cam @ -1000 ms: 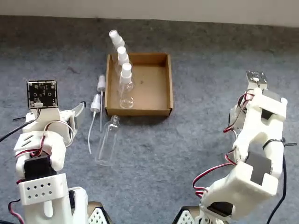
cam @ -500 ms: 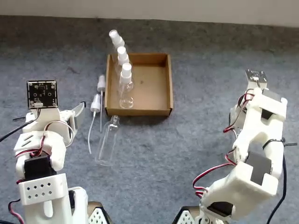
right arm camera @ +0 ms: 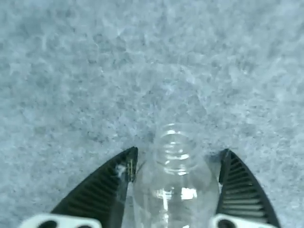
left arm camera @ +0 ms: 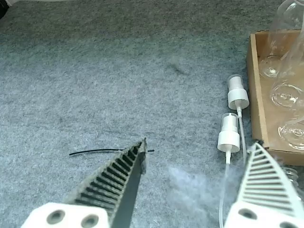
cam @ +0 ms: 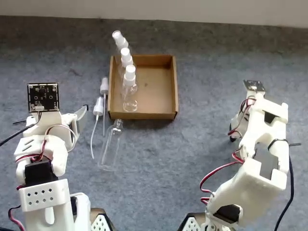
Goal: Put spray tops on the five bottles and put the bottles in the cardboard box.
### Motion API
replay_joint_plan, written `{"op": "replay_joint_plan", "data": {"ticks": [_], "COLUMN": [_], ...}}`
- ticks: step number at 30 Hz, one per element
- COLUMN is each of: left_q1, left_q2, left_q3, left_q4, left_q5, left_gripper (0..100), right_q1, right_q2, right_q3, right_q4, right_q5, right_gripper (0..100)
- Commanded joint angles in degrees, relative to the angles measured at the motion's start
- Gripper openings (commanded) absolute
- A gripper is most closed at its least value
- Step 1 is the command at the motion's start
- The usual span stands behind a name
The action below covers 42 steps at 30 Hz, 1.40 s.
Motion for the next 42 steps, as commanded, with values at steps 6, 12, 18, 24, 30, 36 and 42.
{"op": "replay_joint_plan", "data": {"ticks": [6, 12, 18, 24, 30, 36, 42], "left_q1": [-0.2, -0.2, -0.2, -0.3, -0.1, -0.1, 1.5], "left_q2": [0.6, 0.8, 0.8, 0.8, 2.1, 25.5, 54.5], "left_q3": [-0.7, -0.8, -1.1, -0.7, -1.2, -15.2, -39.8], "left_q4": [-0.9, -0.9, -0.9, -0.5, 0.0, 0.5, 5.3], "left_q5": [0.2, 0.0, -0.1, -0.1, -0.1, 0.1, 0.2], "left_gripper": [30, 30, 30, 30, 30, 26, 26], "right_q1": [0.8, 0.2, -4.8, -3.5, -0.4, -5.8, -14.6], "right_q2": [-0.8, -1.0, -6.5, -9.1, -10.0, -21.7, -37.0], "right_q3": [-5.5, -14.5, -23.7, -15.5, -8.1, -11.5, -3.3], "right_q4": [3.4, 9.9, 16.6, 9.8, 5.7, 10.3, 12.6], "right_q5": [0.8, 0.5, 0.5, 4.1, 3.5, -2.0, -4.1], "right_gripper": [9.3, 1.1, 0.9, 1.0, 0.9, 0.5, 0.5]}}
